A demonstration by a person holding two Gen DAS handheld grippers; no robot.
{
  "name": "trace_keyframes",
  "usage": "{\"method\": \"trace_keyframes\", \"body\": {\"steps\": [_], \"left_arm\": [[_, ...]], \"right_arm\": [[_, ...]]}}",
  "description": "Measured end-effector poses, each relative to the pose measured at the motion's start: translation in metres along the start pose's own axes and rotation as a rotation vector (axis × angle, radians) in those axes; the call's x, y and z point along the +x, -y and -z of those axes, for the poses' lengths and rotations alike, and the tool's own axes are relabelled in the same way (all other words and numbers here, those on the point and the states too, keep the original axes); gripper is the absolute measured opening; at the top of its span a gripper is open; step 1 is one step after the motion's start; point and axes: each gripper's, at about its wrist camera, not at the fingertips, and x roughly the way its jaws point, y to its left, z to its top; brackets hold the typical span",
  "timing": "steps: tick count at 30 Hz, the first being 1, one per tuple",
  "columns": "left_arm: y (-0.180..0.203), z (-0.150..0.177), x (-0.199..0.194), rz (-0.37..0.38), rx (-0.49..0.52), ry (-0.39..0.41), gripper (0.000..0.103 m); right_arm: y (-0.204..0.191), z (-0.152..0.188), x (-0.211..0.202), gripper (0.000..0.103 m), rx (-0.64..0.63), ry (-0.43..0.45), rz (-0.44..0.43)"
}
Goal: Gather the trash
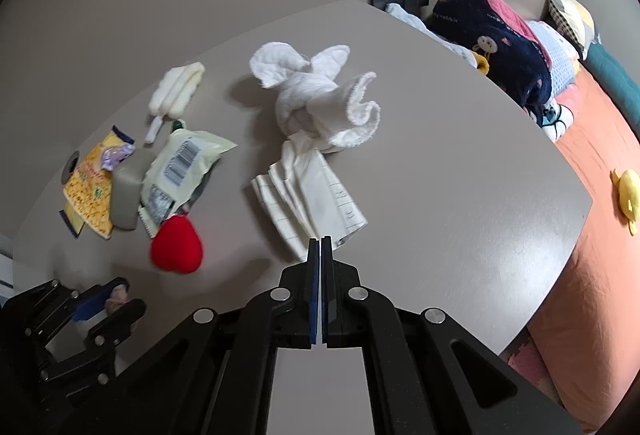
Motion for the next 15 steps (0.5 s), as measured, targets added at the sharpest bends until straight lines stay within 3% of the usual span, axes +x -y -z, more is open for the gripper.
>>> {"method": "trace_keyframes", "body": {"steps": [1,2,3,15], "left_arm": [[0.000,-0.001,0.000,0.000,0.000,0.001,0.021],[-0.001,-0.001,-0.001,-0.001,-0.001,0.002,0.021],[-0.002,-0.003,-0.001,0.002,-0.004,0.003,0.021],[-0.008,-0.015,0.008,0.011,-0.026,-0.008,0.021]], "right_arm": [[0.003,-0.002,0.001,0.018,0.012,0.003,0.007],[0.005,-0.004,0.001,0.042,0.017,0.018,0.015],[0.006,-0.005,0.000,0.054,0.013,0.035,0.021],[0.009,-0.023,0.032,0.054,-0.010,-0.024,-0.024]]}}
